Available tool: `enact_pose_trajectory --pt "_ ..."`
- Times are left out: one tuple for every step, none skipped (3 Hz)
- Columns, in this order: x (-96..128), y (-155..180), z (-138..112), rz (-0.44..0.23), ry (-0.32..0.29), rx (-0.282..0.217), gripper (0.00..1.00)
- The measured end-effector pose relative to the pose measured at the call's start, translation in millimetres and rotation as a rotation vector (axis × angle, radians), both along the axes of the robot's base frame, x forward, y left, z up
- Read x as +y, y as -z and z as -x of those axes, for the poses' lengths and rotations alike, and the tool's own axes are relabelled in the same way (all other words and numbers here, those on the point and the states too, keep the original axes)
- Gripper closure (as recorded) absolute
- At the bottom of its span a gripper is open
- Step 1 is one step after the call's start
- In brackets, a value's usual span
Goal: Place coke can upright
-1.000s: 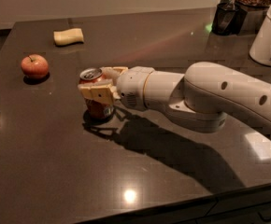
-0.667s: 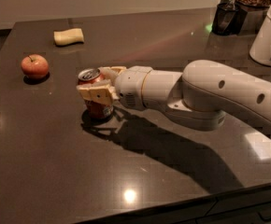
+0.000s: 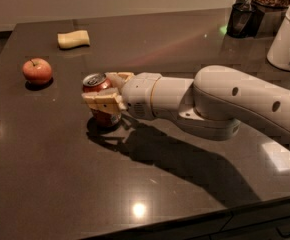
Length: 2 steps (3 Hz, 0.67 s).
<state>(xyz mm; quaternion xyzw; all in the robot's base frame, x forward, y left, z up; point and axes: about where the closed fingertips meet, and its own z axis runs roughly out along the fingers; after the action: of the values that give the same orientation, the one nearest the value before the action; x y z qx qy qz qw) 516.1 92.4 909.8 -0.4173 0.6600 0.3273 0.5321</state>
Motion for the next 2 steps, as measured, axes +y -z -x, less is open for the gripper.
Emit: enact_pose_trajectory --pt "2.2 -2.0 1.4 0.001 -0.003 -0.003 0.04" --pt "3.6 -3.1 2.2 0.002 -0.006 -0.005 0.0"
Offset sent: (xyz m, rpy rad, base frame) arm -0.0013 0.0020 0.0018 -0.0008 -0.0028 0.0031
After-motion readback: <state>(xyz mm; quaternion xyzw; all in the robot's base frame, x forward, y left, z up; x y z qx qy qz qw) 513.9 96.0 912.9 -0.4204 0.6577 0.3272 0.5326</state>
